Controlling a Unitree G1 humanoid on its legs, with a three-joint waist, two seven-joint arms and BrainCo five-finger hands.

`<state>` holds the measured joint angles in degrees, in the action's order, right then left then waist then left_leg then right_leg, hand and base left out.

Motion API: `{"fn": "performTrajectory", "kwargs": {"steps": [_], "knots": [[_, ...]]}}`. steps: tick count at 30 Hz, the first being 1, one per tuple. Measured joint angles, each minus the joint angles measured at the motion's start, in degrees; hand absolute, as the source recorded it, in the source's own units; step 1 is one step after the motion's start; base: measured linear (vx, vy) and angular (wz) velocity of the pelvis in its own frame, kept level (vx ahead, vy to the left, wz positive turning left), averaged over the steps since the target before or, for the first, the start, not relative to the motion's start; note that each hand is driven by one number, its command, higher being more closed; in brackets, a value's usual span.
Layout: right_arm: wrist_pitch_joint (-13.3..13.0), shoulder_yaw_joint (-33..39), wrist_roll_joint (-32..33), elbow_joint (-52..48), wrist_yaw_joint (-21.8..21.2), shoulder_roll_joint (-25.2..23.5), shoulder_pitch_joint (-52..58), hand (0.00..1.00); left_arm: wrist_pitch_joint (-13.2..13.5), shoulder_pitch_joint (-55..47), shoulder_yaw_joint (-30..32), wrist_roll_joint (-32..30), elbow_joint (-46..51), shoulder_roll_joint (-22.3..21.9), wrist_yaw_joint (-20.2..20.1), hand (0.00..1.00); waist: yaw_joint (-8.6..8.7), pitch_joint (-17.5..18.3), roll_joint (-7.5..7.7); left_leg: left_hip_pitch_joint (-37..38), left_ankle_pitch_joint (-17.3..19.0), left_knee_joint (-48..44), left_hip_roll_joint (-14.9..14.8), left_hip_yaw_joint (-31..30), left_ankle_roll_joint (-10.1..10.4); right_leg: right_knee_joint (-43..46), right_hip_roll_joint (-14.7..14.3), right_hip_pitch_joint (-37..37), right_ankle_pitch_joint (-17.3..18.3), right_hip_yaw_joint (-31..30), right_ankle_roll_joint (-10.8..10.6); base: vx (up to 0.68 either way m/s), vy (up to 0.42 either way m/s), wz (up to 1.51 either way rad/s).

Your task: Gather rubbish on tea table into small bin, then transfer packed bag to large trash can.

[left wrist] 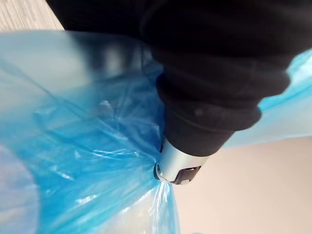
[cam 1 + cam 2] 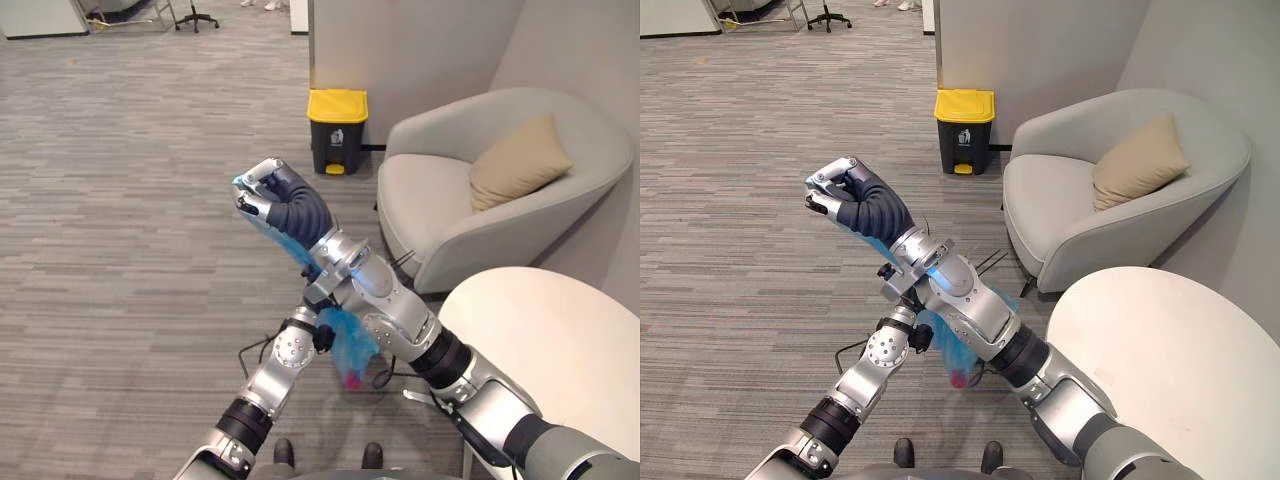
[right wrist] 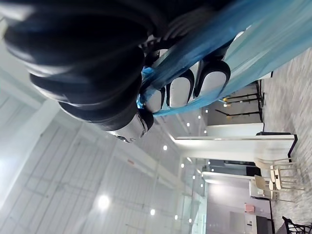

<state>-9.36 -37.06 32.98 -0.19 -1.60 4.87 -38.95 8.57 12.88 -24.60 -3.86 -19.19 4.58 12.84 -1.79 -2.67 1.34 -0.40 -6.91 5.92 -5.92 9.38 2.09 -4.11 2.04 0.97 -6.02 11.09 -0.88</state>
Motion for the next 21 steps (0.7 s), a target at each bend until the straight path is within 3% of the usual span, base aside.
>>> {"fn": "performTrajectory", "kwargs": {"steps": [7, 11, 17, 21], "knots": [[0.9, 0.3, -9.0, 1.0, -2.6, 3.0, 5.2, 0.00, 0.0, -2.0, 3.7, 3.3, 3.9, 0.1, -0.1, 1.00, 0.93, 0.6, 0.93, 0.1, 0.0, 0.0, 0.2, 0.1, 0.0, 0.0, 0.0, 0.0, 0.2, -0.1, -0.3, 0.00, 0.000, 0.00], [0.9, 4.1, -16.9, -1.5, -4.5, 9.4, 12.8, 0.00, 0.4, -7.5, 11.7, 4.5, 9.5, 0.1, -0.2, 1.00, 0.92, 0.6, 0.95, 0.2, 0.0, 0.1, 0.6, 0.2, 0.0, 0.1, 0.2, 0.0, 0.3, -0.2, -0.4, 0.00, 0.000, 0.00], [-0.2, 17.2, -25.9, -10.2, -7.3, 22.4, 28.6, 0.00, 0.8, -17.3, 24.9, 6.9, 10.3, 1.6, -0.4, 1.00, 0.90, 0.6, 0.95, 0.2, 0.0, 0.1, 0.9, 0.1, 0.0, 0.1, 0.5, 0.0, 0.7, -0.2, -0.9, 0.00, 0.000, 0.00], [-1.7, 25.8, -31.8, -10.7, -7.1, 25.2, 37.3, 0.00, 0.8, -20.6, 30.7, 7.8, 10.3, 3.2, -0.5, 1.00, 0.97, 0.6, 0.92, 0.2, 0.1, 0.1, 0.9, 0.1, 0.1, 0.1, 0.5, -0.1, 0.8, -0.3, -1.0, 0.00, 0.000, 0.00]]}}
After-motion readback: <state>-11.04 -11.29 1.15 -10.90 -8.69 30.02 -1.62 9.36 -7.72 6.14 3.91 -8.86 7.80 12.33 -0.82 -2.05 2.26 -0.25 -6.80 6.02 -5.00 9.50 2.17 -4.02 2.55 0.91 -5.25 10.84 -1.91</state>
